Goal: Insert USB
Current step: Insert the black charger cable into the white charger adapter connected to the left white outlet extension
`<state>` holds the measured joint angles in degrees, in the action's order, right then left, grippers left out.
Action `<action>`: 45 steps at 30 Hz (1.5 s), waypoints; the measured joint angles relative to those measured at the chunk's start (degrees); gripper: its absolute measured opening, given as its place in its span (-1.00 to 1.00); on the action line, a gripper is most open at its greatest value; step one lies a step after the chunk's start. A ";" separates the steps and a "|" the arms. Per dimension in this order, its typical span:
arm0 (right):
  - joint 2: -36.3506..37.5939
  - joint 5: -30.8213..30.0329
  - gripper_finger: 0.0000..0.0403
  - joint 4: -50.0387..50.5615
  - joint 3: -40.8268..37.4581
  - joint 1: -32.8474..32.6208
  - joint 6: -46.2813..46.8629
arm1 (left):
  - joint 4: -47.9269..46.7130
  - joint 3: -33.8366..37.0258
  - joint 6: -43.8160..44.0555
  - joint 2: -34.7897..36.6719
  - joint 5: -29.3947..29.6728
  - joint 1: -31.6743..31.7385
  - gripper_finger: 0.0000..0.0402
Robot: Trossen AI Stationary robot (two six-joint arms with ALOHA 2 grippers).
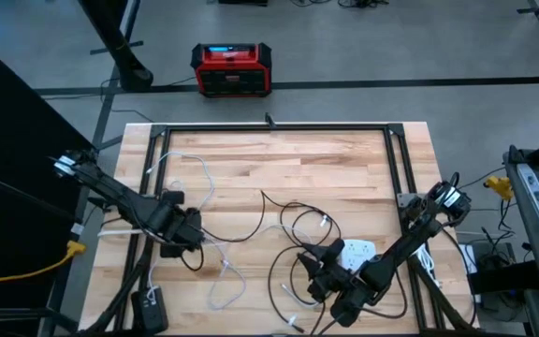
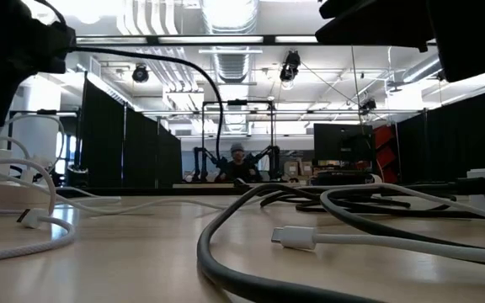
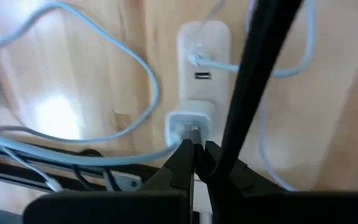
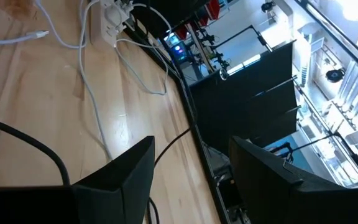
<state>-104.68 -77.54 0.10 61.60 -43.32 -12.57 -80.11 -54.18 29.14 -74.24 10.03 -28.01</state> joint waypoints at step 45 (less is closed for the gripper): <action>0.00 4.27 -0.06 -0.92 0.00 0.56 1.67 | 3.06 3.15 -11.92 -1.95 -4.69 6.89 -0.94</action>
<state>-104.68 -73.27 -0.82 61.60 -42.76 -10.90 -77.05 -51.03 17.23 -76.18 5.34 -21.12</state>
